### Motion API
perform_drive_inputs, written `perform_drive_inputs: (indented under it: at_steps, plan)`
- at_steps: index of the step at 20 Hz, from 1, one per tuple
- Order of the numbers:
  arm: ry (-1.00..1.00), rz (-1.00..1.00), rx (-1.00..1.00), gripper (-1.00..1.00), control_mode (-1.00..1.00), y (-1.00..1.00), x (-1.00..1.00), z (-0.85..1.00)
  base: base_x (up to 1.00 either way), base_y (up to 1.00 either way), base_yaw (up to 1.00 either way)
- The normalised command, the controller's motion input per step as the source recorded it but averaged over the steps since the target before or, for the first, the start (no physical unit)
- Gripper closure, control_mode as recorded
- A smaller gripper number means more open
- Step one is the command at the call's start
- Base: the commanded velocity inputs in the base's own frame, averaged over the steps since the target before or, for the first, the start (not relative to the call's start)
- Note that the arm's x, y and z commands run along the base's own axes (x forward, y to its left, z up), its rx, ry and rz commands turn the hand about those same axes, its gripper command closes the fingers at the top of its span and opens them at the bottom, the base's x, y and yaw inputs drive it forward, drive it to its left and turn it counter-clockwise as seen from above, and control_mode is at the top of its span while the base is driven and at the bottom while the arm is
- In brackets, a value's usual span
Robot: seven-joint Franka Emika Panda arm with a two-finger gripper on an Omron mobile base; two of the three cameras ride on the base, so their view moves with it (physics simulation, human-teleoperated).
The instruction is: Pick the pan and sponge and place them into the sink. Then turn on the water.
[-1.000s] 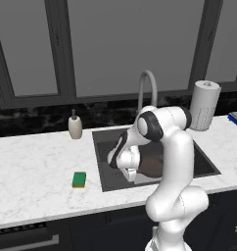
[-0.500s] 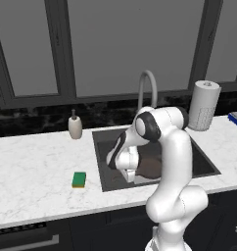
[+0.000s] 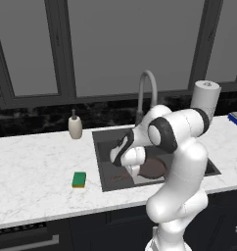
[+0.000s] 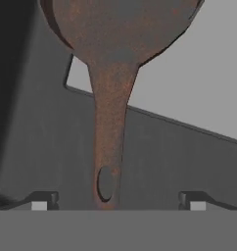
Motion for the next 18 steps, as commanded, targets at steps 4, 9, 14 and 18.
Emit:
perform_drive_inputs:
  at_steps: [4, 9, 14, 18]
  plan:
    - [-0.07, 0.10, -0.06, -1.00, -1.00, 0.00, -0.52, 0.96, 0.00, 0.00, 0.00]
    - [-0.02, 0.14, -0.03, -1.00, -1.00, 0.00, -0.28, 1.00, 0.00, 0.00, 0.00]
    - [0.00, 0.16, -0.04, -1.00, -1.00, 0.00, -0.32, 0.96, 0.00, 0.00, 0.00]
    - [-0.01, 0.17, -0.07, -1.00, -1.00, 0.00, -0.56, 0.89, 0.00, 0.00, 0.00]
